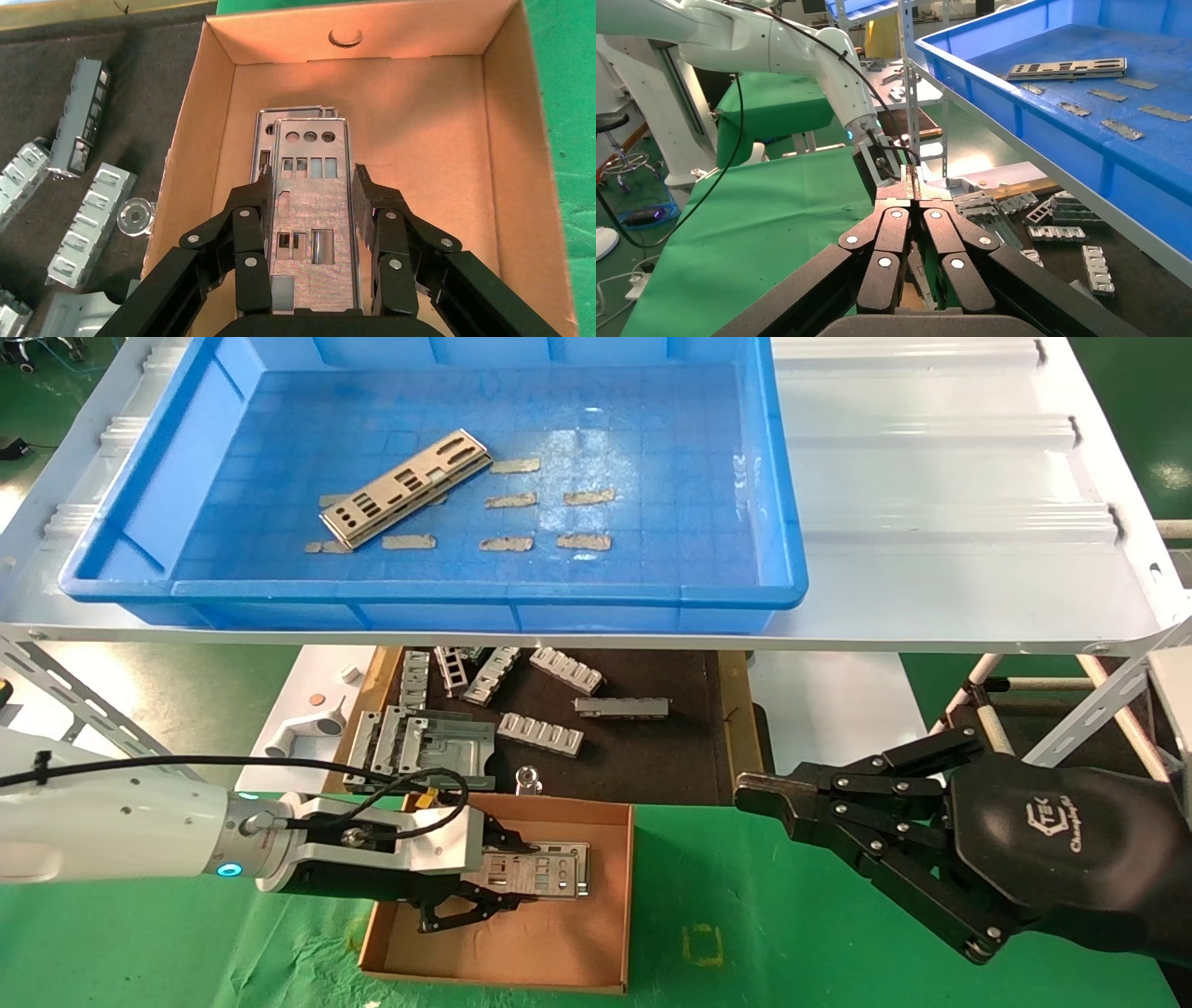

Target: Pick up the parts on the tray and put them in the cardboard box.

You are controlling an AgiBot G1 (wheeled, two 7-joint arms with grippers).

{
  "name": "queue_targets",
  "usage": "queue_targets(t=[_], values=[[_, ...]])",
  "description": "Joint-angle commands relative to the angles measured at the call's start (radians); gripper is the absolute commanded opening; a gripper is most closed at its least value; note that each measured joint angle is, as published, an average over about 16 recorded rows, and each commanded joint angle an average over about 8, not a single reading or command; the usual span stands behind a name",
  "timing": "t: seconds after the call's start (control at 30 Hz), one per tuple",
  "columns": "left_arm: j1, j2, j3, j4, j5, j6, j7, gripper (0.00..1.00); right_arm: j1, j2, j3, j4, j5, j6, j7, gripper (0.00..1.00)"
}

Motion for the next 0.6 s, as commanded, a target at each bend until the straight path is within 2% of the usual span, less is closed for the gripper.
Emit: queue_targets(t=[0.03,0.43,0.47,0.5,0.6], values=[[-0.001,0.011,0.001,0.024,-0.001,0.005,0.008,1.00,0.000,0.000,0.000,0.000,0.000,0.000,0.000,0.00],[-0.014,0.018,-0.018,0.091,-0.048,0.062,0.032,1.00,0.000,0.000,0.000,0.000,0.000,0.000,0.000,0.00],[-0.014,0.017,-0.019,0.092,-0.052,0.068,0.030,1.00,0.000,0.000,0.000,0.000,0.000,0.000,0.000,0.02],[-0.013,0.015,-0.022,0.092,-0.055,0.072,0.026,1.00,0.000,0.000,0.000,0.000,0.000,0.000,0.000,0.08],[-0.003,0.007,-0.040,0.083,-0.072,0.082,0.008,1.00,0.000,0.000,0.000,0.000,0.000,0.000,0.000,0.46]])
